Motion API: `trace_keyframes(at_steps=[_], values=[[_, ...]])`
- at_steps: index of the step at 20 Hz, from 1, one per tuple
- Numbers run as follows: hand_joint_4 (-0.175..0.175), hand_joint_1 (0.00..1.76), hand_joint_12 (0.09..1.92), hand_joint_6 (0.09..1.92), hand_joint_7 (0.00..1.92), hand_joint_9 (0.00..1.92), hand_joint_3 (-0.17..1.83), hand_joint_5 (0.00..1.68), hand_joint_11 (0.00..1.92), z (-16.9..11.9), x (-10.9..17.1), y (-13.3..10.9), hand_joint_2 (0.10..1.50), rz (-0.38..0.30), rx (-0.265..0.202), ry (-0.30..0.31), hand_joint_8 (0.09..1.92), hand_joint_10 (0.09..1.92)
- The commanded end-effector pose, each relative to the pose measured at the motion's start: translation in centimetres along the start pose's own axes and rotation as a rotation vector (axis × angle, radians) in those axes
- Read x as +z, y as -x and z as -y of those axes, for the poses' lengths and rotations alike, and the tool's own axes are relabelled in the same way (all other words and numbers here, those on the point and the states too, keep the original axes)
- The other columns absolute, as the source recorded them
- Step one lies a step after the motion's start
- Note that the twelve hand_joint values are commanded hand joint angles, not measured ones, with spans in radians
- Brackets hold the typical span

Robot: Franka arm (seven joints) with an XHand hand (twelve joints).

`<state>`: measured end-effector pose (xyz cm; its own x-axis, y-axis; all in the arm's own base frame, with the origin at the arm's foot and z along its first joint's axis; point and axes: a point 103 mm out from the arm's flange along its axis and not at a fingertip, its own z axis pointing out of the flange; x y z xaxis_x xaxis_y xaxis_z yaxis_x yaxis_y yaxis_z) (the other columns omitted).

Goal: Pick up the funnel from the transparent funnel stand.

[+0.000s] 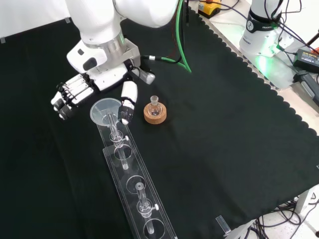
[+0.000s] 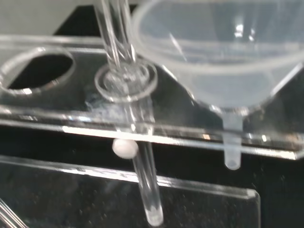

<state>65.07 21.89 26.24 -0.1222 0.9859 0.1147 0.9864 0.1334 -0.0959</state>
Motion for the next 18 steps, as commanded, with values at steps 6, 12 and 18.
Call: trace_keyframes(at_steps=[6,12,18], values=[[0.083,0.02,0.36,0.09,0.0,0.0,0.04,0.0,0.0,0.6,2.5,0.4,0.82,0.052,0.031,-0.084,0.09,0.09],[0.082,0.02,0.36,0.09,0.0,0.0,0.04,0.0,0.0,1.4,3.7,2.9,0.82,0.11,0.029,-0.133,0.09,0.09],[0.081,0.01,0.36,0.09,0.0,0.0,0.04,0.0,0.0,1.8,5.7,2.3,0.82,0.117,0.071,-0.181,0.09,0.09]])
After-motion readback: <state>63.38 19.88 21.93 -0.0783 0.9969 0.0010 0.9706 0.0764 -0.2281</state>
